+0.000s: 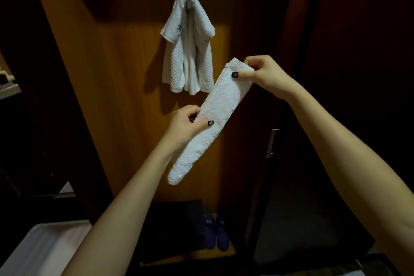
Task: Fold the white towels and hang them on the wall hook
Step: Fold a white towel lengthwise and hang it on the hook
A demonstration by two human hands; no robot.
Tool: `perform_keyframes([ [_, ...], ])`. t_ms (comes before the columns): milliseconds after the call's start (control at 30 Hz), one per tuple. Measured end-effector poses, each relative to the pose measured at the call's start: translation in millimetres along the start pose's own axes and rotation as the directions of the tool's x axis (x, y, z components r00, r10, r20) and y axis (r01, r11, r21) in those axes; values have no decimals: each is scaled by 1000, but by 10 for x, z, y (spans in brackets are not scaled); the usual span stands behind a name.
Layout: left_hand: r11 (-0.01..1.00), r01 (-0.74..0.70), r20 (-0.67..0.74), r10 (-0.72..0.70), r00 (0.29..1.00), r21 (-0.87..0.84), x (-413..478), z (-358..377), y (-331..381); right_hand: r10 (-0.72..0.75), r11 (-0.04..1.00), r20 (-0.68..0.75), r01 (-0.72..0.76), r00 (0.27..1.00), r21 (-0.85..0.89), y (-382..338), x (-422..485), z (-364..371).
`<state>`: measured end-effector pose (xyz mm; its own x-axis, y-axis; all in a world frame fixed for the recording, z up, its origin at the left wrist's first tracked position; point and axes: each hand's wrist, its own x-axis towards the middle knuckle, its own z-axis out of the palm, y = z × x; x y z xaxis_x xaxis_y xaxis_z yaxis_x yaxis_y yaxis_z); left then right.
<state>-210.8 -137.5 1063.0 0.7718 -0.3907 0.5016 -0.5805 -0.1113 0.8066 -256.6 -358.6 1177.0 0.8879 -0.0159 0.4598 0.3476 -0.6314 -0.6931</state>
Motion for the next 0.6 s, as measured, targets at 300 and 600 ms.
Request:
perform_keyframes([
  [300, 991, 42, 209, -68, 976, 129, -158, 245, -266, -34, 942, 20, 25, 999, 335, 61, -30, -40],
  [600, 958, 135, 168, -94, 981, -254, -69, 520, -2, -20, 875, 166, -63, 986, 480, 115, -70, -165],
])
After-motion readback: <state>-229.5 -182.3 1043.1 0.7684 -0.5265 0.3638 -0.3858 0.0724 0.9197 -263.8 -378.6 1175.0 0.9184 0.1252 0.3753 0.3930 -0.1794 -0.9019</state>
